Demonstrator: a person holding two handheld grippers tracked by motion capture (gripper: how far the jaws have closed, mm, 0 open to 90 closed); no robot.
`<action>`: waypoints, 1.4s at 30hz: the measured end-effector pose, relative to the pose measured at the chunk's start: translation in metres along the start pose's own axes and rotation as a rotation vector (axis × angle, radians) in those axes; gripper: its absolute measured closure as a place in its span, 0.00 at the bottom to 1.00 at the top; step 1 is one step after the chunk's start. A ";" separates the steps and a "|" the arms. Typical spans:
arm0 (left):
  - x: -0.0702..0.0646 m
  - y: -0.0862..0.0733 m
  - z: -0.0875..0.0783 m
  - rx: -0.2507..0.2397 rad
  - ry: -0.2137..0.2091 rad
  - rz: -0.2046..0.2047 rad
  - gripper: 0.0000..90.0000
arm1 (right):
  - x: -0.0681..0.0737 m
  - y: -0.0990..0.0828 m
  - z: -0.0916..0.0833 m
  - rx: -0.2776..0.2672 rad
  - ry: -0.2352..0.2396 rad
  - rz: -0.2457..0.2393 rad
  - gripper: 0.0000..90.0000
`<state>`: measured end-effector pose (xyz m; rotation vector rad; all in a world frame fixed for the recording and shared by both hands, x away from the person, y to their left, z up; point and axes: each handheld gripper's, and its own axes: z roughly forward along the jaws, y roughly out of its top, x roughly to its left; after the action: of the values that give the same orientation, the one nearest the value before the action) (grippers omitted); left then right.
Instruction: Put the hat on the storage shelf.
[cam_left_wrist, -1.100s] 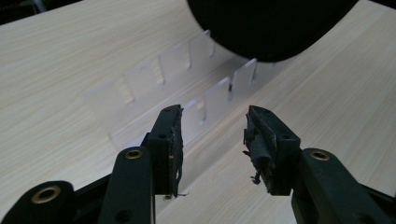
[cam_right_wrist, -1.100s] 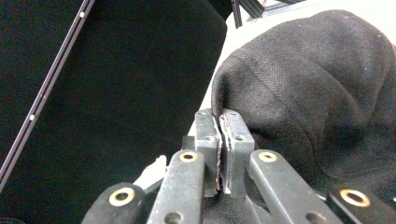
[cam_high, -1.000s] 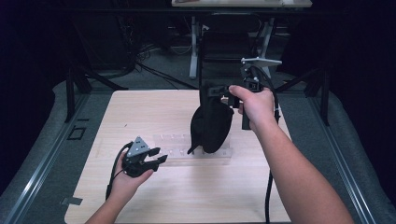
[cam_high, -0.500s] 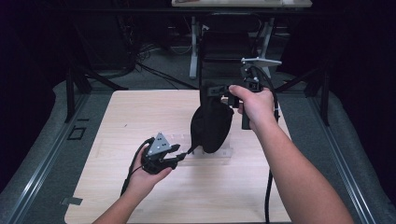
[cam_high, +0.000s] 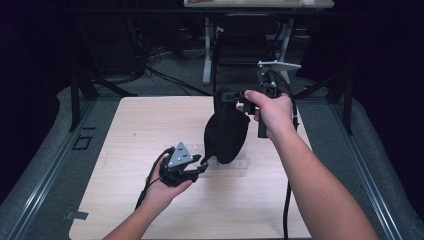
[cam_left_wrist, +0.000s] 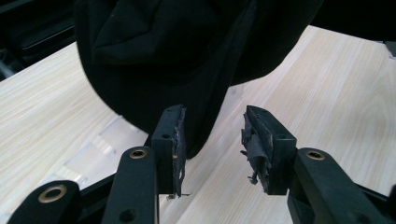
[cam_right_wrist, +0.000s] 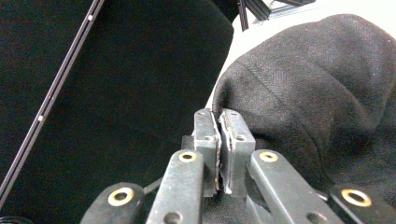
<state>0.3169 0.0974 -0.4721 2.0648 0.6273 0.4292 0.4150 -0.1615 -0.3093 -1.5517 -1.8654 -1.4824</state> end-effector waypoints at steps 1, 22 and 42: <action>-0.001 0.001 0.001 -0.001 0.003 0.004 0.65 | 0.000 0.000 0.000 -0.002 0.000 0.001 0.96; -0.008 0.002 0.007 -0.005 0.093 0.122 0.94 | 0.004 -0.001 -0.002 0.002 0.014 -0.010 0.93; 0.003 -0.031 -0.002 -0.020 0.093 0.016 0.95 | -0.012 -0.005 -0.044 -0.060 -0.065 -0.038 0.82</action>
<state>0.3104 0.1148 -0.4973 2.0414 0.6596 0.5416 0.3996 -0.2037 -0.3019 -1.6180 -1.9131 -1.5348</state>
